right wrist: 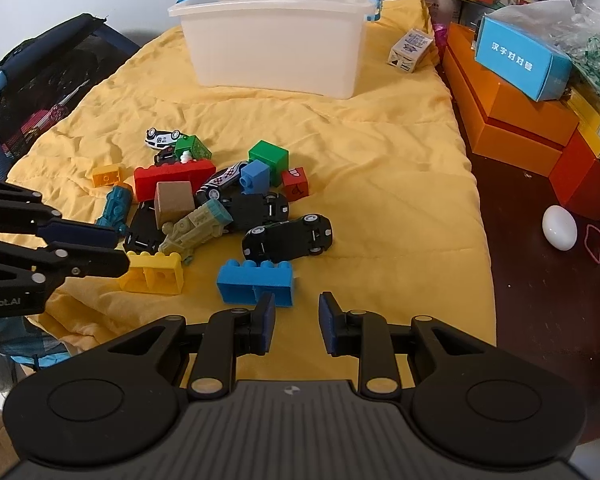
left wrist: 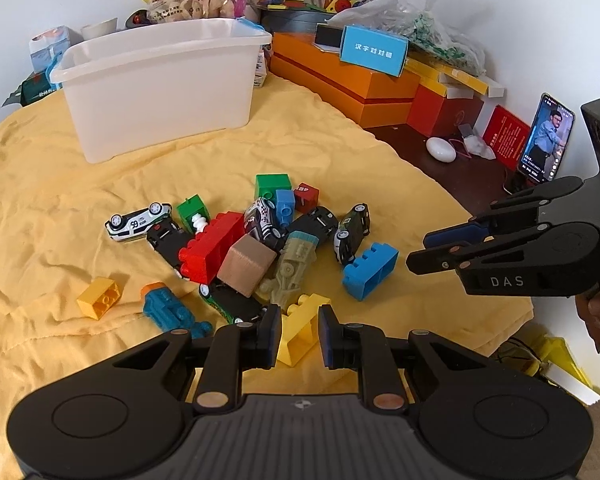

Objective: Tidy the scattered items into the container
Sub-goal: 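Move the left tool to the long yellow brick while the right tool approaches the blue brick, then close the left tool on the yellow brick while the right tool grasps the blue brick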

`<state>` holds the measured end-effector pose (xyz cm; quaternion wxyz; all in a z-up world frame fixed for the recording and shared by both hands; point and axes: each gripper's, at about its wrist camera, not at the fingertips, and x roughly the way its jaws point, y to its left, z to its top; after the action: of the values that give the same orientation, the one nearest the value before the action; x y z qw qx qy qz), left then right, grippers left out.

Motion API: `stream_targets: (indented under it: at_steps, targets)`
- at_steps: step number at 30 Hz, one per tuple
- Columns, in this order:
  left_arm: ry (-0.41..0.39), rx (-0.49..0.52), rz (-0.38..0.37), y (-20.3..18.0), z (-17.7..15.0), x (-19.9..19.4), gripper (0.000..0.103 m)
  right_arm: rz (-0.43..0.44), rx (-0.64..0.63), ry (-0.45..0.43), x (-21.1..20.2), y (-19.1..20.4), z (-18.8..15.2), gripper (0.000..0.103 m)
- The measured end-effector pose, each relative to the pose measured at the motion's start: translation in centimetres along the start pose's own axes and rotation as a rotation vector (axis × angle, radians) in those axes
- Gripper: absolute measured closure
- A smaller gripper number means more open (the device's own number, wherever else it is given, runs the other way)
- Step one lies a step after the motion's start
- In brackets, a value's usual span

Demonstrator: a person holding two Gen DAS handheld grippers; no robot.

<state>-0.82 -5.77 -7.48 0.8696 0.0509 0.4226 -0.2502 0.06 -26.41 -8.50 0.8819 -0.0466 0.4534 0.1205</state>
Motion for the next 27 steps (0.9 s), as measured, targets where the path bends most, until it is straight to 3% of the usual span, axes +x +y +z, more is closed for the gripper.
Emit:
stream_targets:
  at_steps: [27]
  targets:
    - [-0.006, -0.018, -0.014, 0.84, -0.51, -0.85, 0.08, -0.032, 0.034, -0.014, -0.67, 0.0, -0.61, 0.073]
